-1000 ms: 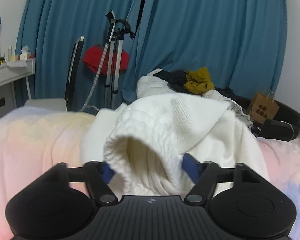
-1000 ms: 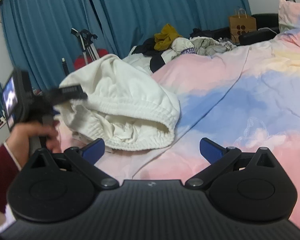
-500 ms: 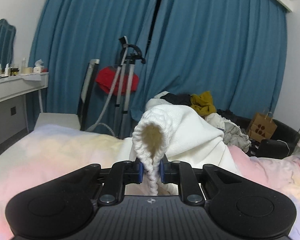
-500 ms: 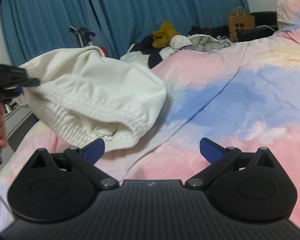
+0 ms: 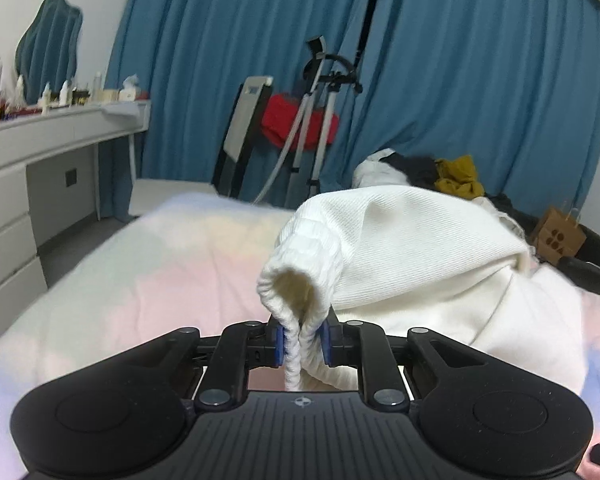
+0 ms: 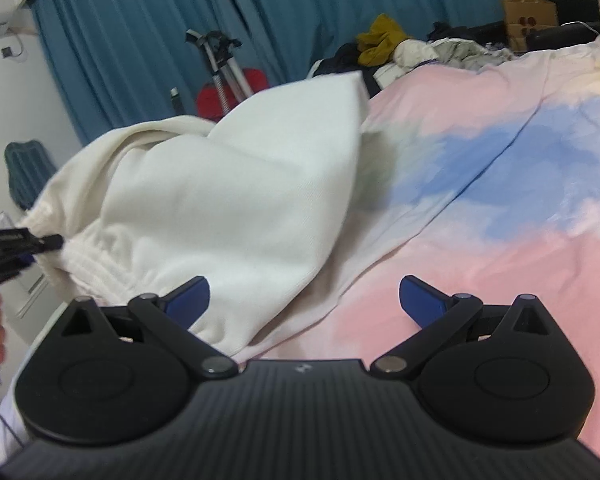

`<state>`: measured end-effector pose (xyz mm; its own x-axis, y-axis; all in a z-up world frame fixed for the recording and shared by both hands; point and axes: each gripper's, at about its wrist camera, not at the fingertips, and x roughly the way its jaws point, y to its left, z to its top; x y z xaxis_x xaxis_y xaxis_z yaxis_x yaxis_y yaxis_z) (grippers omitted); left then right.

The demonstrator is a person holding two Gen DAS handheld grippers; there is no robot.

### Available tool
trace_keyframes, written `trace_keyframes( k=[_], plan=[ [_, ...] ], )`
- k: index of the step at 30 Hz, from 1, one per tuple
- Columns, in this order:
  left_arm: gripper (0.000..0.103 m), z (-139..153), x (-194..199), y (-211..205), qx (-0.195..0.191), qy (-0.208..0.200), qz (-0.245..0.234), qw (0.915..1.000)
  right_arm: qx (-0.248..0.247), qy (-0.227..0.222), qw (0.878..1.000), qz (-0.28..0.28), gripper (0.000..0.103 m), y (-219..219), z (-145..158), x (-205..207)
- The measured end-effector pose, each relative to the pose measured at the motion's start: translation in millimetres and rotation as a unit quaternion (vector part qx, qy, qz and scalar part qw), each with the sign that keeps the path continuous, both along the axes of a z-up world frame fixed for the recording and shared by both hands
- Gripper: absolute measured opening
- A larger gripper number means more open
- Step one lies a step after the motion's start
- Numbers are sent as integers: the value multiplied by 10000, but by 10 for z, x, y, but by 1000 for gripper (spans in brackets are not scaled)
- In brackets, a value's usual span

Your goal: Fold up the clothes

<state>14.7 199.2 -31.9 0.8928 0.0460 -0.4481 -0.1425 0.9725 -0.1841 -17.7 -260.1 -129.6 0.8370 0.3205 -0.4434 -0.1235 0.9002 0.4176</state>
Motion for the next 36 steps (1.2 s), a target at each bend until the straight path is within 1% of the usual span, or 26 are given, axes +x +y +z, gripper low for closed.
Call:
trace_keyframes(
  k=[2,4,5,7,8,10,12,13,14,17,21,23,25,27,28,29,30,32,33,34,36],
  plan=[
    [20,-147,38,108,-109,113,74,9999,-76,13,9998,187,103,95,-16,-7],
    [21,-222,128,159,-90,222,69,9997,-97,242,9981,555,103,215,-51,57],
    [21,-234,173,181,-36,226,27,9997,-159,304,9974,637,100,294,-76,71],
    [24,-256,348,169,79,173,-76,9998,-439,273,9957,768,99,434,-100,74],
    [25,-282,374,175,134,154,-124,9997,-516,274,9942,899,99,495,-109,80],
    [25,-349,435,175,199,150,-213,9995,-532,232,9924,1085,99,606,-109,77],
    [26,-414,466,182,124,217,-214,9995,-705,154,9919,1047,99,716,-111,108],
    [26,-438,480,201,68,256,-213,9994,-821,155,9911,1037,97,781,-126,154],
    [26,-454,506,186,28,279,-208,9994,-913,153,9902,1047,91,835,-143,197],
    [26,-471,549,205,-45,317,-215,9993,-1129,-36,9870,1142,82,943,-130,211],
    [27,-479,574,218,-99,353,-207,9991,-1096,70,9850,1328,81,1085,-82,145],
    [29,-477,566,192,-50,376,-203,9991,-1350,101,9823,1297,82,1165,-127,93],
    [30,-468,570,157,-28,410,-212,9989,-1732,22,9761,1310,82,1231,-218,59],
    [30,-466,571,148,-22,457,-285,9985,-1935,-39,9737,1206,78,1217,-265,45],
    [30,-465,571,145,-21,482,-319,9983,-1882,-15,9750,1179,77,1181,-272,66],
    [32,-470,559,156,-35,514,-337,9981,-1719,-25,9787,1120,74,1125,-249,68],
    [33,-474,546,169,-50,548,-356,9978,-1541,-44,9824,1055,73,1065,-221,65],
    [36,-467,497,194,-69,622,-474,9969,-1375,-309,9867,816,68,941,-90,-4],
    [39,-462,464,201,-59,649,-550,9964,-1358,-393,9875,695,67,898,-25,-21],
    [45,-457,431,207,-42,677,-628,9957,-1351,-467,9881,574,65,858,39,-34],
    [53,-450,333,179,103,766,-859,9933,-1268,-499,9901,328,59,745,133,-44]
  ],
)
